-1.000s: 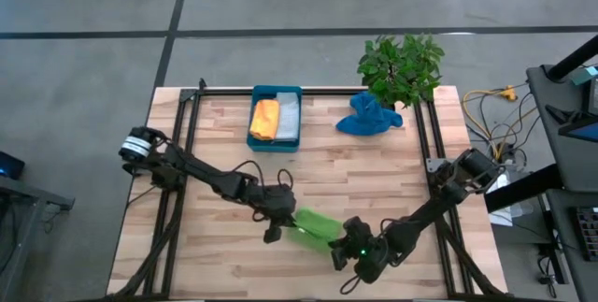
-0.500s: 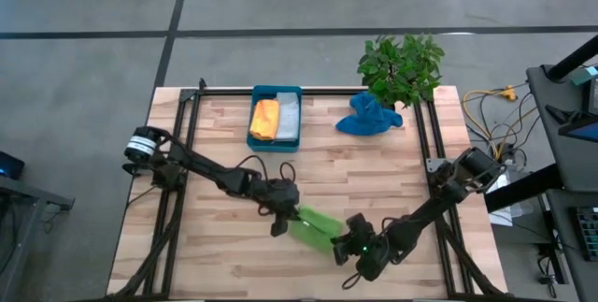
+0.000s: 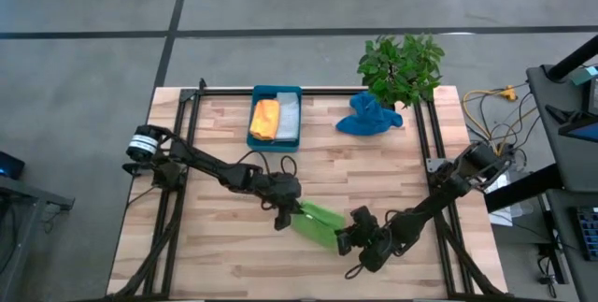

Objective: Fold microfiber towels
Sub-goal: Fold the green microfiber cloth

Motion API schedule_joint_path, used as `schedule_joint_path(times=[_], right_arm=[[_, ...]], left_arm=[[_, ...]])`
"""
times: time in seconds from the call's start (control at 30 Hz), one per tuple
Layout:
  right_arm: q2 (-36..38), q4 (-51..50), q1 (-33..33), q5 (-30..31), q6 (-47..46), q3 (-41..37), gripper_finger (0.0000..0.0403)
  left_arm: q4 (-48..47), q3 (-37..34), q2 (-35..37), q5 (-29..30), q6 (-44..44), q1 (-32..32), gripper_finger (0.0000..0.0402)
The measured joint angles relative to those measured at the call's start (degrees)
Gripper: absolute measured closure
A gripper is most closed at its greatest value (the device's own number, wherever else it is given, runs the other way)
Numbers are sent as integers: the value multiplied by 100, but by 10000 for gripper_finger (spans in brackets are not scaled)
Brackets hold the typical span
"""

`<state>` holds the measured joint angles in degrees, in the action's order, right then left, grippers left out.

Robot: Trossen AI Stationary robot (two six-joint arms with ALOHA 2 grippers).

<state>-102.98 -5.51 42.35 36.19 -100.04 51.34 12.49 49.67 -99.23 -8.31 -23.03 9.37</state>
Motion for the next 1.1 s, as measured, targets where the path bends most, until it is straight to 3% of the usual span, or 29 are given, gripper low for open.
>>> schedule_joint_path(times=[0.37, 0.53, 0.8, 1.1], right_arm=[[644, -61, -408, -328, 365, -622, 394], [696, -200, -656, -680, 518, -667, 394], [700, -430, -884, -724, 578, -674, 394], [700, -543, -1012, -873, 600, -687, 394]], left_arm=[[203, 24, -371, 5, -28, -94, 401], [207, 63, -456, 331, -39, -115, 401], [254, 59, -414, 625, 91, -142, 398], [113, 50, -383, 738, 434, -287, 295]])
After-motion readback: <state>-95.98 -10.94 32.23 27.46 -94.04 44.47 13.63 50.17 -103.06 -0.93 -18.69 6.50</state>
